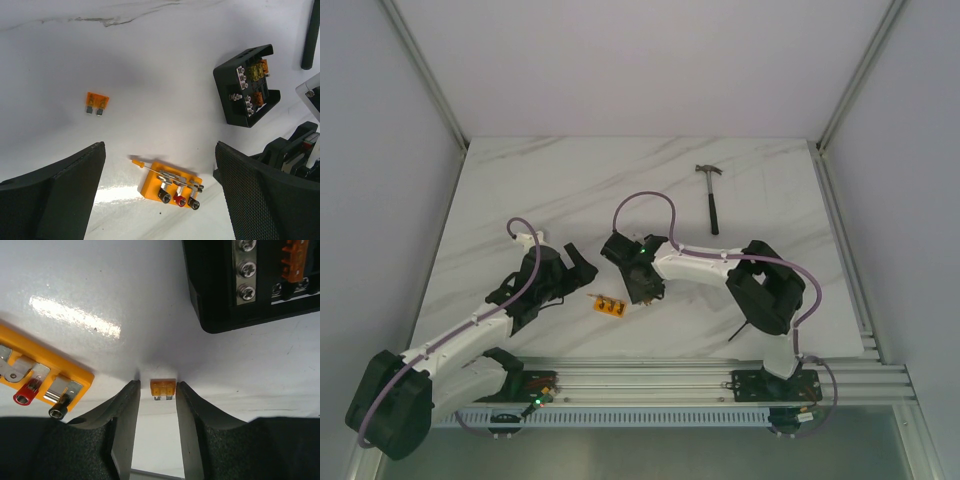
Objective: Snap on the fuse box
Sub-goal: Pick up the fuse from the center of the board.
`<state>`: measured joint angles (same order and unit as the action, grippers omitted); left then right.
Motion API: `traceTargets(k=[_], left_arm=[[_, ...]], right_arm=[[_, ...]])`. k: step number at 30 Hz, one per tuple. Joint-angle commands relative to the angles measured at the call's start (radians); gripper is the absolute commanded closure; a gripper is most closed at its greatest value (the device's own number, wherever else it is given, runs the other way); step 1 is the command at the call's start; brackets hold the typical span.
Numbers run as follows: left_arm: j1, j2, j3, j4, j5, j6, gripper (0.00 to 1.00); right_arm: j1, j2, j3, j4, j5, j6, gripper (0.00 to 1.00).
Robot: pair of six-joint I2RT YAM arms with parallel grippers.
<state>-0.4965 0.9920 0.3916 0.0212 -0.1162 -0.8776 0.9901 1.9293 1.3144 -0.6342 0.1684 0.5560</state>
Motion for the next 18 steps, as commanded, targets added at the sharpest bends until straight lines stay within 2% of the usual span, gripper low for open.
traceTargets(k=[1,9,13,18], left_arm=[[0.006,-0.005,0.019,-0.011,0.01,0.012,0.0],[0.006,-0.006,0.017,-0.011,0.019,0.012,0.0],[0.006,-0.012,0.018,-0.001,0.036,0.021,0.0],[0.001,-0.03,0.006,0.064,0.097,0.047,0.04]], right_arm=[[0.002,0.036,-0.006,-0.052,-0.042,-0.01,0.59],[-0.012,0.046,-0.034,-0.037,-0.044,-0.007,0.65],[-0.016,0.034,-0.036,-0.028,-0.01,0.002,0.72],[-0.015,-0.056,-0.04,0.021,0.045,0.021,0.79]])
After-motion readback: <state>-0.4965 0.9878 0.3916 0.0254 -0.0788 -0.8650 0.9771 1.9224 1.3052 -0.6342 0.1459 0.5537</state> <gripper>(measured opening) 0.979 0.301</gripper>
